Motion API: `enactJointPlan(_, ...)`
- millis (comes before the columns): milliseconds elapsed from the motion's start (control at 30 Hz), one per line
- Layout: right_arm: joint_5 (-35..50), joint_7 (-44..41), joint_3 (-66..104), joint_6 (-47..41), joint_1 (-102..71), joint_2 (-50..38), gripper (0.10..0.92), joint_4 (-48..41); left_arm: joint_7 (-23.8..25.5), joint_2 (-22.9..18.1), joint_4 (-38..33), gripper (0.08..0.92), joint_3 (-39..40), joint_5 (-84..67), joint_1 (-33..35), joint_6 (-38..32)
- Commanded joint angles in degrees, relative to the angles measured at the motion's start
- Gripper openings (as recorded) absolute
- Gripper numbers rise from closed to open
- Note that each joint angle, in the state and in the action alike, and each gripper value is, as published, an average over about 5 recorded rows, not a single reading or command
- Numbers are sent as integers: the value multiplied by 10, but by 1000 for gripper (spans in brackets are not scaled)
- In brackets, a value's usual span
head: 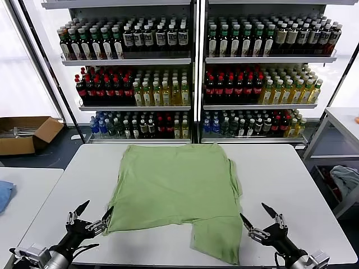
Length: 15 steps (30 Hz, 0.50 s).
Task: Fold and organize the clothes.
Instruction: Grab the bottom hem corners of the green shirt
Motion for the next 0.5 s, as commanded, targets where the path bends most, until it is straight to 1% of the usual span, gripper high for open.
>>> enactJointPlan(33,-22,9,-34,-18,-34,-44,823,16,-58,100,39,823,48,-24,5,62)
enactJointPlan(400,-35,25,-63,-37,-53,-40,822,7,-40,96,78,823,47,-24,-16,73)
enactJointPlan(500,-38,35,-68,-42,-51,-42,791,-5,-39,94,84,823,47,-24,-19,72)
